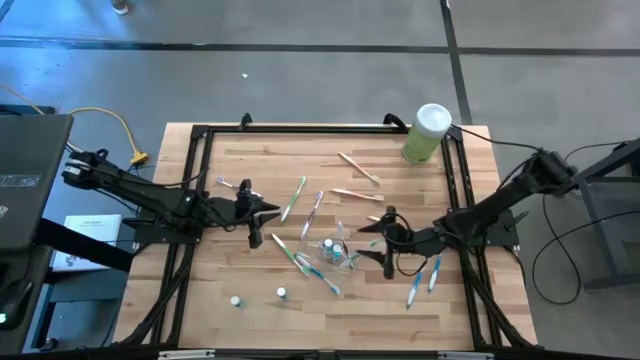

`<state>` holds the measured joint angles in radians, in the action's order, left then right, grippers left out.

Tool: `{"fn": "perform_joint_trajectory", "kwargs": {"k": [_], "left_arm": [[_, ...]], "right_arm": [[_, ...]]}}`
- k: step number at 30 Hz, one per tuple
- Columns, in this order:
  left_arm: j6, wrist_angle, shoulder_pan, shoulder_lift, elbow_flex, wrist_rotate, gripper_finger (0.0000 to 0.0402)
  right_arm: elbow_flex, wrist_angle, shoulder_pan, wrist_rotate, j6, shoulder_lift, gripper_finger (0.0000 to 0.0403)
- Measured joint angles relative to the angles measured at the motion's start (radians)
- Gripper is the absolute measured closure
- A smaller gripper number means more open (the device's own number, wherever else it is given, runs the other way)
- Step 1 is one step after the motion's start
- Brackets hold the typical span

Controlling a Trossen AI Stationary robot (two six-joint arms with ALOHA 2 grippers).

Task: Pick & Place toothbrushing station
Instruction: Put the orange toothbrush into the transparent organizer

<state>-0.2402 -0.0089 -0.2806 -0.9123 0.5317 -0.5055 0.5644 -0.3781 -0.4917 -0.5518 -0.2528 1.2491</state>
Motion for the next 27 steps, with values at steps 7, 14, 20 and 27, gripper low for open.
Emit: {"fn": "perform_joint_trajectory", "kwargs": {"k": [7,14,20,27], "left_arm": [[-0.001,0.025,-0.027,0.000,0.001,0.002,0.0258],[-0.003,0.026,-0.065,0.000,0.001,0.004,0.0247],[-0.004,0.029,-0.093,0.000,0.001,0.033,0.0247],[-0.004,0.044,-0.118,0.000,0.001,0.033,0.0247]], "right_arm": [[0.000,0.267,-0.078,0.021,-0.035,-0.176,0.0143],[0.000,0.615,-0.135,0.083,-0.322,-0.292,0.0143],[0.000,0.902,-0.134,0.072,-0.630,-0.258,0.0143],[0.000,1.085,-0.082,0.037,-0.939,-0.176,0.0143]]}}
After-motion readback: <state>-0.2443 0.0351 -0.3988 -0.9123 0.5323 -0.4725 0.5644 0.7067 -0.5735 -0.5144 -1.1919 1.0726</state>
